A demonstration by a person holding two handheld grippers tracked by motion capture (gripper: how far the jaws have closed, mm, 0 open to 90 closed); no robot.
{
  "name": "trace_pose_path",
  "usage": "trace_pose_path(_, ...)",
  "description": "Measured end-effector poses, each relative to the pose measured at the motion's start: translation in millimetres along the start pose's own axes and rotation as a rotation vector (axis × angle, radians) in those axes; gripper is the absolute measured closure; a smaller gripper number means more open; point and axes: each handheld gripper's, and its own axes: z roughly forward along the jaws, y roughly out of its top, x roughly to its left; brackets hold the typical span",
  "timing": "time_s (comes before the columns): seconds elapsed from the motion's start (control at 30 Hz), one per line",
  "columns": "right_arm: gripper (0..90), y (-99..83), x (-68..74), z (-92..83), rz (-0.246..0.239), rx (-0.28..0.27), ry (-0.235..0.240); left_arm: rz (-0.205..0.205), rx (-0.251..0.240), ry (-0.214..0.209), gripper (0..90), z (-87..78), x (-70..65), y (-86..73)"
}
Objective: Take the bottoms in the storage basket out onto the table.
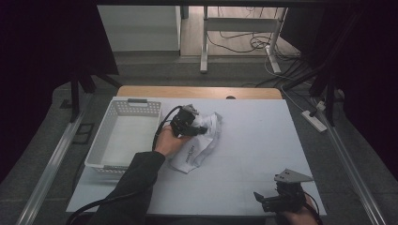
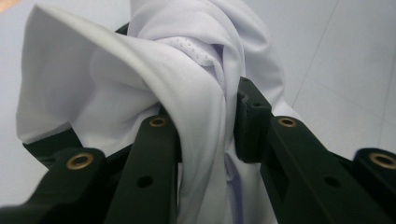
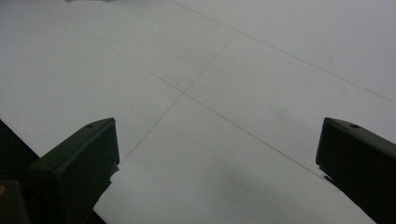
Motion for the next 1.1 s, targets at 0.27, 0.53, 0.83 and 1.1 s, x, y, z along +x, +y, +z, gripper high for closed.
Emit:
trace_pose_path(0.27, 0.0, 0.0, 0.2, 0.1, -0.002, 0.0, 0.0, -0.014, 0.038, 0.019, 73.0, 11.1, 0.8, -6.7)
trace_pose_path(0.53, 0.0, 0.1, 0.6, 0.2, -0.007, 0.002, -0.002, -0.029, 0.053, 0.024, 72.9, 17.8, 2.1, -10.7)
trace_pose_path(0.83, 0.0, 0.0, 0.8, 0.2, -0.009, 0.002, -0.003, -0.033, 0.071, 0.036, 72.8, 25.0, 1.5, -14.6)
trace_pose_path(1.1, 0.0, 0.0, 0.8, 0.2, -0.008, 0.002, -0.002, -0.028, 0.076, 0.05, 73.1, 31.8, -0.8, -18.7)
